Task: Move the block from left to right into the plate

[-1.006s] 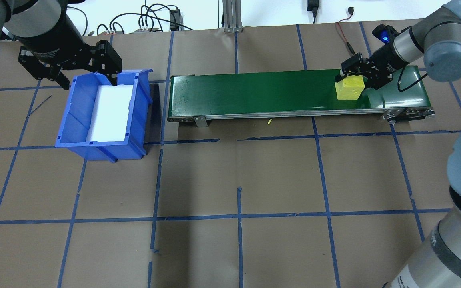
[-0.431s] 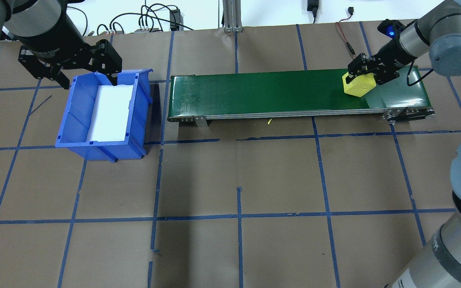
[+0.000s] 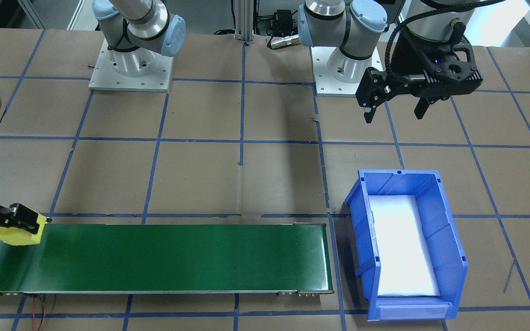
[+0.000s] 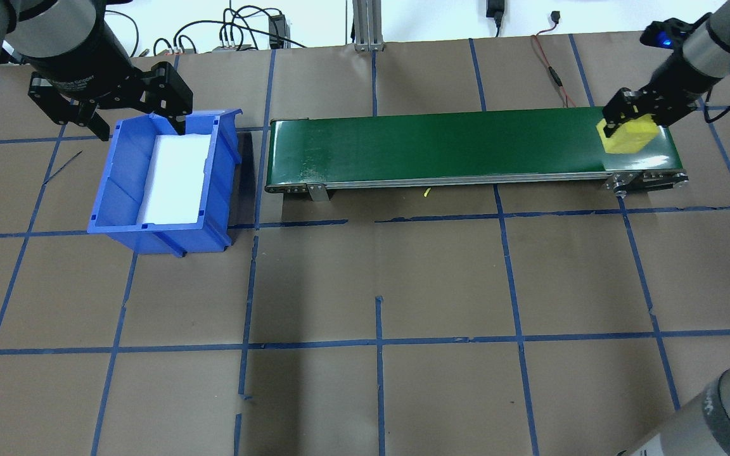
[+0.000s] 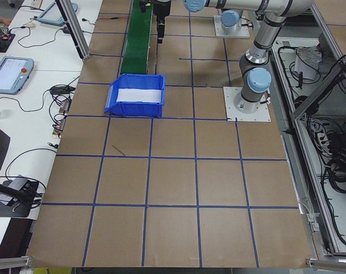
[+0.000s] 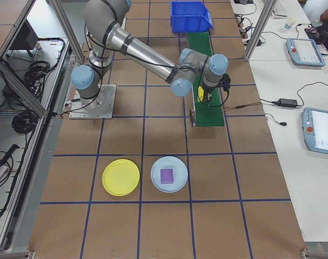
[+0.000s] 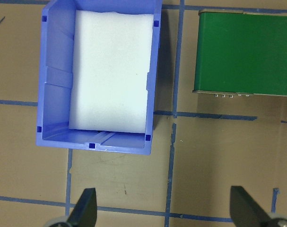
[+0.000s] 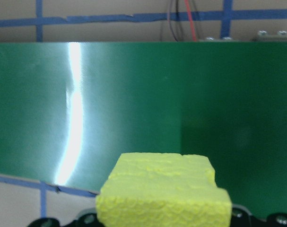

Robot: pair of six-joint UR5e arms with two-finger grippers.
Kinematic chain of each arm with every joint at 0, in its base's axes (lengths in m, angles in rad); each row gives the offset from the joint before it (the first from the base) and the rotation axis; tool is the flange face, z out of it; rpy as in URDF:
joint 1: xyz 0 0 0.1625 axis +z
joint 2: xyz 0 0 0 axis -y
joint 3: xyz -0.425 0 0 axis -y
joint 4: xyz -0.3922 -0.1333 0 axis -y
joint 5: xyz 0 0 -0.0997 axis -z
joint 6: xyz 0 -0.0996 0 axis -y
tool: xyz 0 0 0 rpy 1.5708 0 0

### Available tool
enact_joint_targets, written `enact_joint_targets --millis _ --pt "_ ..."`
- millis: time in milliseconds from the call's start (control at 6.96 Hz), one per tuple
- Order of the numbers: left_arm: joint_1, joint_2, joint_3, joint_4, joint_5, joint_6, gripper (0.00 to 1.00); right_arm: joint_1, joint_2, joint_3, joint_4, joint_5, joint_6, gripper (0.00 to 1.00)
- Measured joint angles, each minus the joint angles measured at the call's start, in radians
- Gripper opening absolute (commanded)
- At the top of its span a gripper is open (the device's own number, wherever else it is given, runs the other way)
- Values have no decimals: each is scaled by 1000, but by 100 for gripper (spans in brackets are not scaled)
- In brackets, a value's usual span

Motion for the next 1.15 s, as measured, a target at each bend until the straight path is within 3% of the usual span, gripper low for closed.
enact_joint_targets --millis 144,287,575,718,1006,1149 --pt "0 0 0 0 0 0 100 -93 -53 62 49 -56 -154 41" --pt "-1 0 -2 0 0 0 100 -186 -117 149 43 -138 -261 41" --pt "-2 0 -2 0 0 0 100 -379 -198 280 -49 -308 -437 41" --pt "-2 0 0 0 -1 0 100 -508 -207 321 -102 -338 -568 45" --pt "-3 0 0 -1 -1 -1 100 -753 -199 419 -292 -333 -837 60" --pt "-3 0 -1 -1 0 -1 100 -822 -178 443 -370 -317 -939 80"
